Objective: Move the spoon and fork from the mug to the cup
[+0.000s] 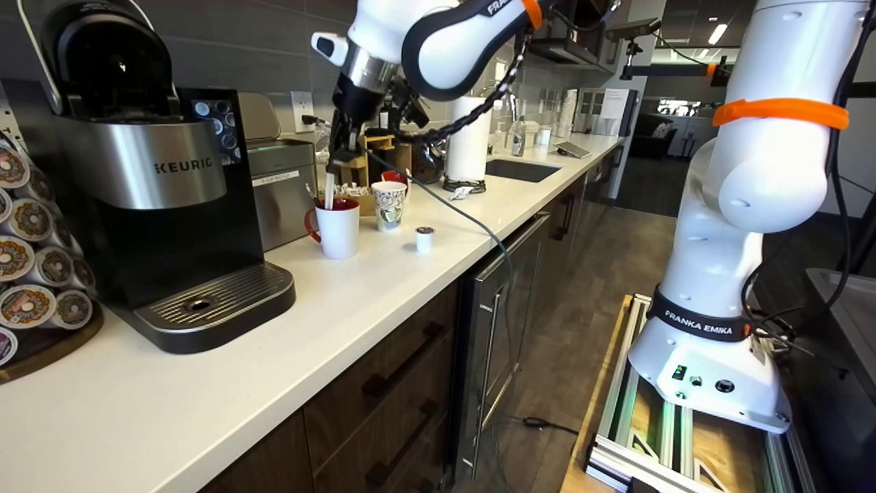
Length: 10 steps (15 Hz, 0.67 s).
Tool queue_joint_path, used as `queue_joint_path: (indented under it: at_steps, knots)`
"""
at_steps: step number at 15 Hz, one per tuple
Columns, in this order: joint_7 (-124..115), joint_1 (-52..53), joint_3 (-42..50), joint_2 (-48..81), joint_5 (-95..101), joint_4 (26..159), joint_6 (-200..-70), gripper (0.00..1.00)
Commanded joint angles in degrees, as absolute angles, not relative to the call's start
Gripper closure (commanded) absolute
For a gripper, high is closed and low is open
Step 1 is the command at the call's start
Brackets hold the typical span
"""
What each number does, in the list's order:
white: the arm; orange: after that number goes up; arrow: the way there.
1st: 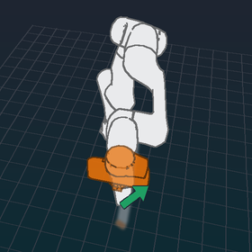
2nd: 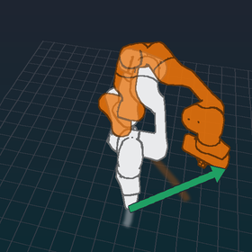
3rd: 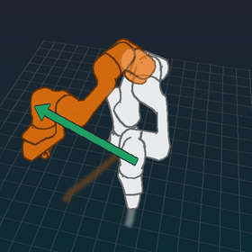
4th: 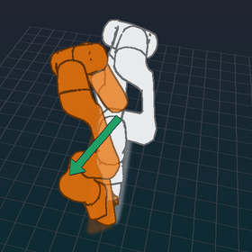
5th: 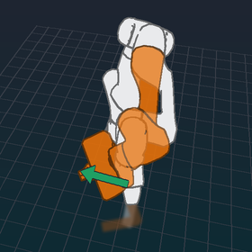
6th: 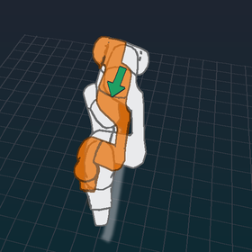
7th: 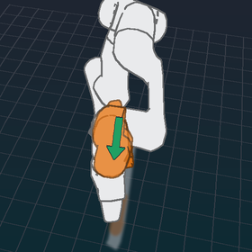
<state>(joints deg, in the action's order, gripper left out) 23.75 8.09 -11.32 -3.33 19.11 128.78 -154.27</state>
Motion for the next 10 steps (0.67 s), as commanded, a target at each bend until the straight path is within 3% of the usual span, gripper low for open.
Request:
queue_joint_path:
  at_steps: [1,5,10]
  knots:
    - [23.84,8.11,-8.95,-14.36,15.97,130.54,-151.04,1.0]
    - [24.24,9.1,-4.34,-24.84,12.34,131.39,-150.89,1.0]
    - [20.41,6.5,-0.26,-29.61,9.59,129.23,-138.79,1.0]
